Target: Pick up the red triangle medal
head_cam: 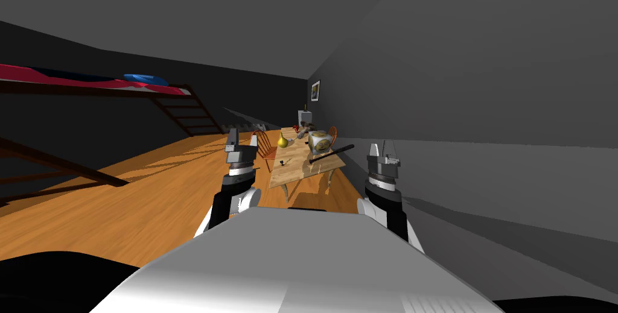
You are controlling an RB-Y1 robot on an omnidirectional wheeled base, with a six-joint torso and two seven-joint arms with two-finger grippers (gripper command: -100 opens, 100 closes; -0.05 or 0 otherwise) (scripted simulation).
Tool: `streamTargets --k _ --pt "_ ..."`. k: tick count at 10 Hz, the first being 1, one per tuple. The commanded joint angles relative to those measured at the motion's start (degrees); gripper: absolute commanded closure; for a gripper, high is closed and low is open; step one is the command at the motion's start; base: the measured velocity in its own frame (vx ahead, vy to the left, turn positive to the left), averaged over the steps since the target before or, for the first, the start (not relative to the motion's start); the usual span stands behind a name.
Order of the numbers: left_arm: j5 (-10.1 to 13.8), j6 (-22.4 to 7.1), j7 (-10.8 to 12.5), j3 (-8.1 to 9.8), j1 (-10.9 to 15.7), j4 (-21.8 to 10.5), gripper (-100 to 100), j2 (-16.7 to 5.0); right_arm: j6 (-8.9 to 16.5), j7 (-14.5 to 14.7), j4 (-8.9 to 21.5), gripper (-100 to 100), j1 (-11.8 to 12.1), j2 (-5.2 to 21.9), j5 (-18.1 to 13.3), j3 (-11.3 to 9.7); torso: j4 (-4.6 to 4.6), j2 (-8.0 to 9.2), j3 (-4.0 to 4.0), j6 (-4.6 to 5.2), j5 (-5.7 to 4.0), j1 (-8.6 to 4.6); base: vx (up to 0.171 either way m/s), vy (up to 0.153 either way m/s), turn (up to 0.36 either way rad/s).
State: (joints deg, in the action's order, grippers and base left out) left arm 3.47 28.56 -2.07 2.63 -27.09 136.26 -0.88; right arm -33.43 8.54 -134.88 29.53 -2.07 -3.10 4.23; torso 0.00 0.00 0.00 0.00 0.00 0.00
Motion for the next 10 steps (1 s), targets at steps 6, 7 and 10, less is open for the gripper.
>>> streamTargets --k 6,7,10 --pt "-1.67 -1.59 -3.63 0.43 3.29 -9.63 -100 -5.53 0.00 0.00 0.00 0 0.00 -0.01 0.00 -0.01 0.01 0.06 0.04 0.00 -0.05 -0.21 -0.018 -0.046 -0.002" --pt "-2.11 -1.98 -4.58 0.54 4.13 -11.65 -100 -6.15 0.00 0.00 0.00 0 0.00 0.00 0.00 0.00 0.01 0.06 0.03 0.00 -0.04 -0.16 -0.022 -0.044 -0.003" --pt "-3.09 -2.85 -6.68 0.80 5.99 -16.18 -100 -7.17 0.00 0.00 0.00 0 0.00 0.00 0.00 0.00 0.02 0.08 0.04 0.00 -0.03 -0.14 -0.026 -0.045 -0.003"
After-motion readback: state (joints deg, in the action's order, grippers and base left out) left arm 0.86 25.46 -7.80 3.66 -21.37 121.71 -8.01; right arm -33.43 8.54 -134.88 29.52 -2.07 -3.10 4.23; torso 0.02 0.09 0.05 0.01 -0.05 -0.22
